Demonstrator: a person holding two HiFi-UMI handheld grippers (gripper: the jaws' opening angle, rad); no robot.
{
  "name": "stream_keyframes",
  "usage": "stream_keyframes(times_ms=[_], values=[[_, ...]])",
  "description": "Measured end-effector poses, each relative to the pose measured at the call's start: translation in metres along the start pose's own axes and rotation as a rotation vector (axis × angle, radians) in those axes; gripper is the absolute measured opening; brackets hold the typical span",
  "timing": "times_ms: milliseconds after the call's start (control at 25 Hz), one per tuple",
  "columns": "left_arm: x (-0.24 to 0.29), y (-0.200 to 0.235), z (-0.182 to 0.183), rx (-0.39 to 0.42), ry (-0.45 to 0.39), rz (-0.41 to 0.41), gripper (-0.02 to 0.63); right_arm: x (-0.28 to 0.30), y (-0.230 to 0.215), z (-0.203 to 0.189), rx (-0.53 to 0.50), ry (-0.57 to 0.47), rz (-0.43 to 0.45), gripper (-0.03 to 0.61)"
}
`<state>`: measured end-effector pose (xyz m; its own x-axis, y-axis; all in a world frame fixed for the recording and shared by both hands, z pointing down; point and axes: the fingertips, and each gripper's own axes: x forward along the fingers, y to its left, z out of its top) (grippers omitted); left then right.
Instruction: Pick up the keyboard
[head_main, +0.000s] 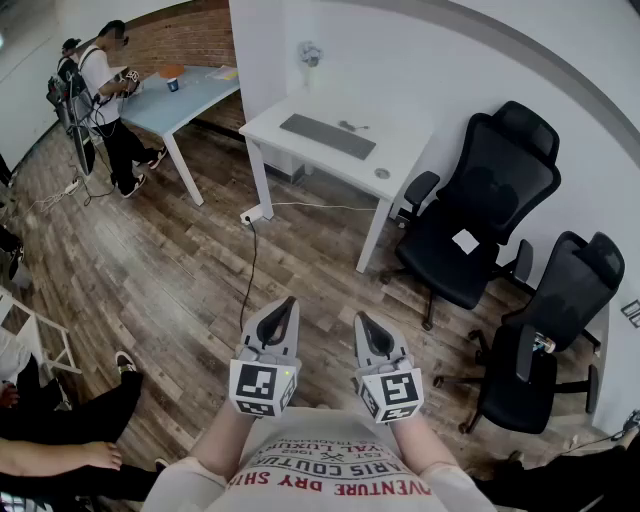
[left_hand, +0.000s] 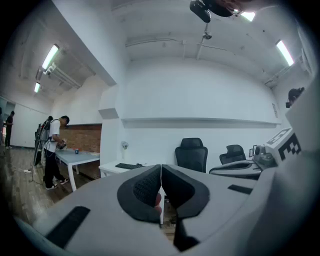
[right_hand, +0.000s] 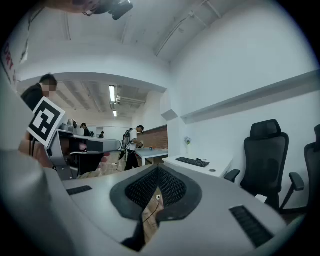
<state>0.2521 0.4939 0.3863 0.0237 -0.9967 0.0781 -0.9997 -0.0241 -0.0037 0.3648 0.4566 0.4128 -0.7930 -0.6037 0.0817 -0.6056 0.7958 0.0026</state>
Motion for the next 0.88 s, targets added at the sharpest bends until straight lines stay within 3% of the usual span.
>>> stream_keyframes(times_ms=[480,880], values=[[0.001,0.008,-0.008,-0.02,0.024,0.004,0.028,0.004,0.003,-0.009,-0.003,0.037,0.005,0.025],[0.013,0.037,-0.024,-0.038,0.066,0.026,0.028,0.033,0.001,-0.026,0.02,0.083,-0.043,0.025]])
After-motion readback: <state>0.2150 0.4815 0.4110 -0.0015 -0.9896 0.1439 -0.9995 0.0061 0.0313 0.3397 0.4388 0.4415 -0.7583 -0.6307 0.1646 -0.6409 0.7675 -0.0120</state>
